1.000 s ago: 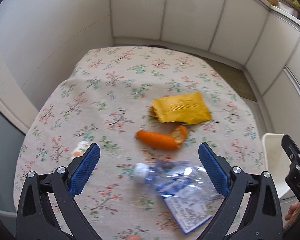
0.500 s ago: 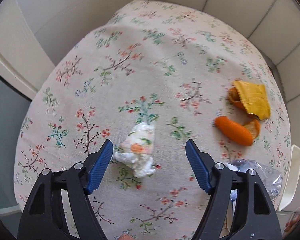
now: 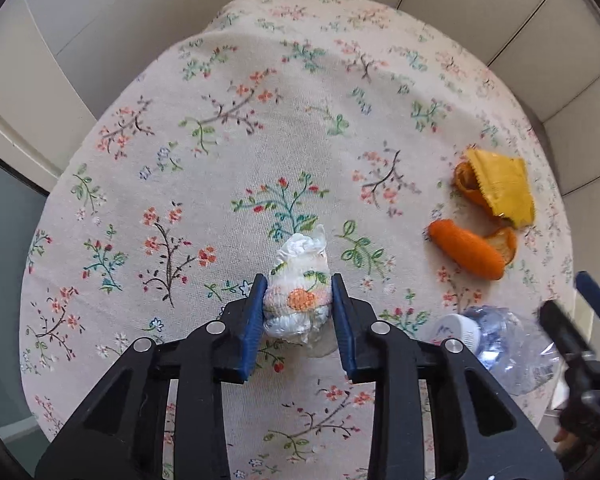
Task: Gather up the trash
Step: 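Lower the left gripper onto the white crumpled wrapper and close it, then grasp the orange peel with the right gripper while the left gripper holds the wrapper, then carry the orange peel over the bin and open the right gripper while the left gripper carries the wrapper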
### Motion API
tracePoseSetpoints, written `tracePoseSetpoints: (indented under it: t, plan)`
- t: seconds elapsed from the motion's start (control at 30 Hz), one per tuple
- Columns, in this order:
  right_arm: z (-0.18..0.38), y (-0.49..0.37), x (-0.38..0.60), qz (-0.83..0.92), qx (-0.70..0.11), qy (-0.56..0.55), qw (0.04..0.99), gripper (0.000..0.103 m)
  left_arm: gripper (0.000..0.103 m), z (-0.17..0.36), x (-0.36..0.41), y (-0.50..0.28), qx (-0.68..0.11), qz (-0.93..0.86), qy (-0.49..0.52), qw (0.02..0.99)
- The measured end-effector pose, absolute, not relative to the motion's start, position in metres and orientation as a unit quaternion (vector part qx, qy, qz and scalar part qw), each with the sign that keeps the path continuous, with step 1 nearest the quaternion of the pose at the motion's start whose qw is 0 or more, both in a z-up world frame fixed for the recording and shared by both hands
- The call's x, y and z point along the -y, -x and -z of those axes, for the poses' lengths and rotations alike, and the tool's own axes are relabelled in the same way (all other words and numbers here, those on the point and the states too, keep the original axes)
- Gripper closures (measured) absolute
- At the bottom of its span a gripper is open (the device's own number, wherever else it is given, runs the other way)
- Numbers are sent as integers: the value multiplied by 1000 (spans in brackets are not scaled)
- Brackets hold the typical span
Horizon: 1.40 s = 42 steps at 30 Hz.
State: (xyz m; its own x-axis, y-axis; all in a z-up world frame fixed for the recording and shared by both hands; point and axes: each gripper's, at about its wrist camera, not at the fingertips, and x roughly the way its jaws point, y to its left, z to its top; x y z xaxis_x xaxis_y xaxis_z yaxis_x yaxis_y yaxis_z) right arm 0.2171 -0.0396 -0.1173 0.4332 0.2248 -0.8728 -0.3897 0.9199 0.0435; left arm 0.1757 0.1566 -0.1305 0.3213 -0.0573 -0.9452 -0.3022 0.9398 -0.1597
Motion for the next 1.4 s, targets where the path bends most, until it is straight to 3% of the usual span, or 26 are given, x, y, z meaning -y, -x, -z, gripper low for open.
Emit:
tracePoseSetpoints:
  t: [0.2, 0.37, 0.47, 0.53, 0.6, 0.87, 1.07, 1.4]
  plan:
    - [127, -230, 9, -249, -516, 121, 810, 31, 73, 91, -162, -163, -537, -44, 186, 822]
    - [141, -234, -12, -279, -520, 155, 792, 33, 73, 80, -151, -163, -527, -27, 194, 827]
    - [154, -235, -20, -283, -533, 165, 780, 44, 72, 80, -148, -170, -525, -24, 192, 829]
    - [159, -237, -22, -276, -531, 172, 783, 45, 72, 80, -147, -171, -526, -26, 192, 828]
    - [164, -239, -23, -271, -532, 168, 784, 56, 72, 82, -149, -172, -528, -27, 194, 826]
    - [164, -241, -16, -250, -527, 141, 800, 78, 72, 84, -158, -170, -526, -39, 202, 825]
    - [146, -234, -11, -250, -511, 121, 813, 83, 72, 78, -156, -169, -516, -39, 204, 831]
    - [99, -220, 8, -245, -453, 93, 852, 84, 72, 56, -145, -168, -475, -21, 208, 855]
